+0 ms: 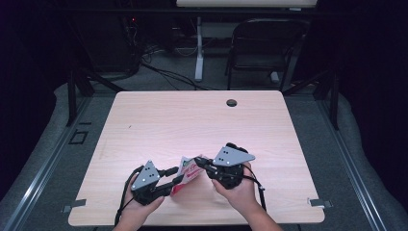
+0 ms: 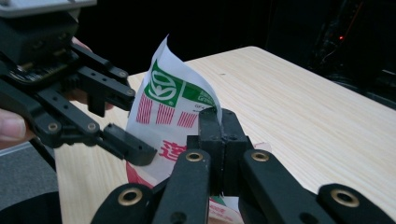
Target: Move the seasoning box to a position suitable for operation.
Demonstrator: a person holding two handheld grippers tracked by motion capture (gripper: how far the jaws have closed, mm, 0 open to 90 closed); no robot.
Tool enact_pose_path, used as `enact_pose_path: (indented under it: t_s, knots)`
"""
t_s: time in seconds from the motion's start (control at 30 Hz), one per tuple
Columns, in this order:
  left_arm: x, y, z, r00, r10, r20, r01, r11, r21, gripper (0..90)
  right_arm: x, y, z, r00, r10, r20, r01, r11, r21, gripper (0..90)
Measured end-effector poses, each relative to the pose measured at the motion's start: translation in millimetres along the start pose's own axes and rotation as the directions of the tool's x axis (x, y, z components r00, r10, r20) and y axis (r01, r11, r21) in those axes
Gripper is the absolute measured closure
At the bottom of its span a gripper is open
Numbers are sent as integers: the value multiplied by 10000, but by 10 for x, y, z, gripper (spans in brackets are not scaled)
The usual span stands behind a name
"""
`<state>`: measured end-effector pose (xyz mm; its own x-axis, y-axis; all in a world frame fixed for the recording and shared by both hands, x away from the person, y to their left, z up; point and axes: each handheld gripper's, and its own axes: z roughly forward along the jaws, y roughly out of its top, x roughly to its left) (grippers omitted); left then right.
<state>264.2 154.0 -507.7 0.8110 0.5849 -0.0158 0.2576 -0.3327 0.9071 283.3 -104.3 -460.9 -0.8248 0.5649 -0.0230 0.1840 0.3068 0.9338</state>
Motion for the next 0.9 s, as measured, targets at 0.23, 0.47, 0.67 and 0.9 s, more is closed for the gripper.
enact_pose_path:
  t_s: [0.23,0.47,0.67,0.9]
  knots:
    - [9,-124,31,9983,-479,320,473,9987,184,477,-6,-7,42,9994,282,-186,-284,9995,-113,900]
    - [-7,-212,84,9982,-590,118,584,9971,495,451,-30,-11,56,9978,615,-240,-623,9974,-359,900]
    - [-5,-324,229,9979,-637,85,627,9941,882,454,-45,-3,46,9976,667,-166,-674,9964,-511,900]
    - [51,-403,344,9955,-940,-137,950,9891,1127,437,-39,-2,39,9978,634,-215,-646,9958,-642,900]
